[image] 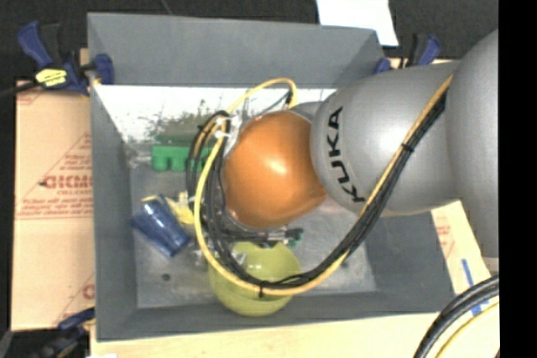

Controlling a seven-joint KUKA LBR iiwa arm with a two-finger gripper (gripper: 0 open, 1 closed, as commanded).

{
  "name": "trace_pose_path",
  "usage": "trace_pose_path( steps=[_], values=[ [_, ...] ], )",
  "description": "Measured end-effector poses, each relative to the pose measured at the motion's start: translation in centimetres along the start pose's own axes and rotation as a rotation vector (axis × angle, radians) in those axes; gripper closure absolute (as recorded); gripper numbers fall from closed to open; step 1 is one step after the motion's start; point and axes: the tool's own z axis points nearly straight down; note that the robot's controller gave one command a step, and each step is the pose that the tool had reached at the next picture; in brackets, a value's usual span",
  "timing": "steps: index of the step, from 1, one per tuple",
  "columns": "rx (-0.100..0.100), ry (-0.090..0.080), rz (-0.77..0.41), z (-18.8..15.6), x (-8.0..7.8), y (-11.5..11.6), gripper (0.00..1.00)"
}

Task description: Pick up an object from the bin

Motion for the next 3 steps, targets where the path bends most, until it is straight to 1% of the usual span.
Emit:
trace_pose_path(
  steps=[1, 2, 3],
  values=[
    [0.000, -0.002, -0.460, 4.4, -0.1, -0.1, 0.00],
    [-0.002, -0.002, -0.457, 4.7, -0.1, -0.1, 0.00],
    [0.000, -0.001, -0.627, 5.7, 6.4, -10.1, 1.00]
  ],
)
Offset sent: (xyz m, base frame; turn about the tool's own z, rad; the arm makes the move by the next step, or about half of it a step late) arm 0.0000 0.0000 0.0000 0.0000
